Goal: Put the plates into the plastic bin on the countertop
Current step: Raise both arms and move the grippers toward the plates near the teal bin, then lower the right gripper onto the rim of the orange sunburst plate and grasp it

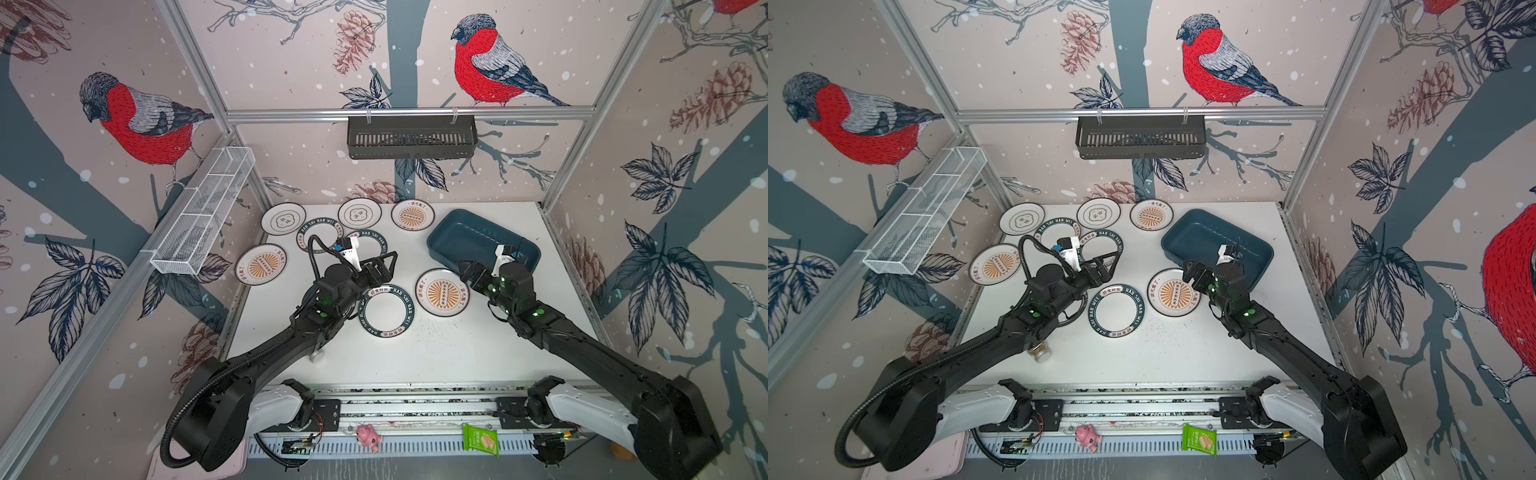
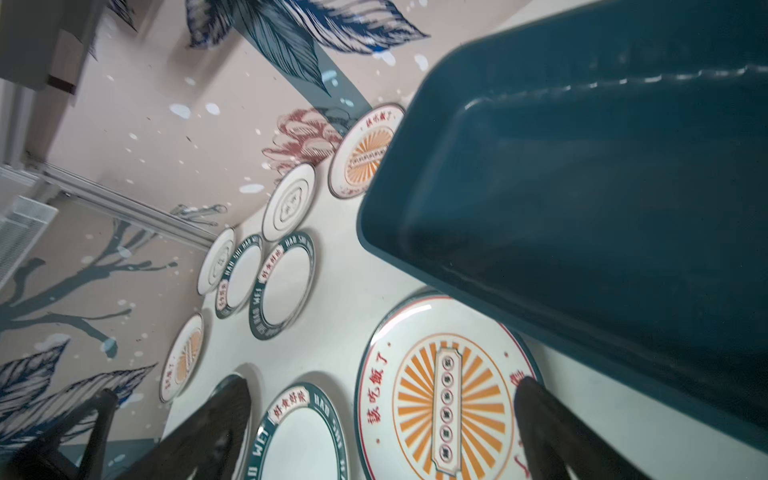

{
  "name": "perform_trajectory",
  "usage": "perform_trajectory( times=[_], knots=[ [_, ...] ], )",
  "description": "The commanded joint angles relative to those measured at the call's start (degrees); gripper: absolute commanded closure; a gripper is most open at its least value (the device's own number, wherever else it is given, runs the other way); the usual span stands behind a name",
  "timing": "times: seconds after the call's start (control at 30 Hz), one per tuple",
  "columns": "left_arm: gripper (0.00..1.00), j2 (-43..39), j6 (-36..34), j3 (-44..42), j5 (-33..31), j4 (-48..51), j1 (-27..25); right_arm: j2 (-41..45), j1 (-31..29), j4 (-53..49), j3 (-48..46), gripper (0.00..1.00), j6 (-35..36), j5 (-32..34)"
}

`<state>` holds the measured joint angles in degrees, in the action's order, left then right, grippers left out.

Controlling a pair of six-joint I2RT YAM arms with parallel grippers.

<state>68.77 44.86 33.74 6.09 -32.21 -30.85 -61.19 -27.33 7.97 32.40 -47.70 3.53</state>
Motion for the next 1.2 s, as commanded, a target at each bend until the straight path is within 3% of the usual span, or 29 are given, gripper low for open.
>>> perform_trajectory(
  times=[0.0,0.23,0.33,0.5,0.73,0.83,1.17],
  knots=[
    [0.04,2.71,-6.35,3.00,2.64,5.39,0.10,-0.41,0.72,-6.19,-1.28,0.01,0.21,-0.71],
    [0.04,8.66,-16.95,11.31,4.79,15.56,-6.05,1.13,1.17,0.23,-7.78,0.00,-5.91,-5.62],
    [0.04,9.54,-19.52,13.68,10.74,17.74,-6.41,1.63,1.96,4.07,-10.74,0.01,-9.36,-8.13],
    [0.04,9.81,-27.86,20.58,13.16,26.81,-6.44,2.61,2.63,7.50,-14.37,0.00,-12.36,-10.96],
    [0.04,10.43,-25.83,20.10,17.10,24.82,-6.41,1.74,3.28,14.62,-19.04,0.00,-17.63,-10.83],
    [0.04,11.60,-28.03,22.95,15.39,28.61,-6.41,0.28,3.98,15.77,-19.01,0.02,-17.55,-11.38],
    [0.04,10.15,-29.97,21.14,12.59,28.37,-6.33,-7.42,5.02,17.58,-16.76,0.14,-17.73,-15.96]
  ],
)
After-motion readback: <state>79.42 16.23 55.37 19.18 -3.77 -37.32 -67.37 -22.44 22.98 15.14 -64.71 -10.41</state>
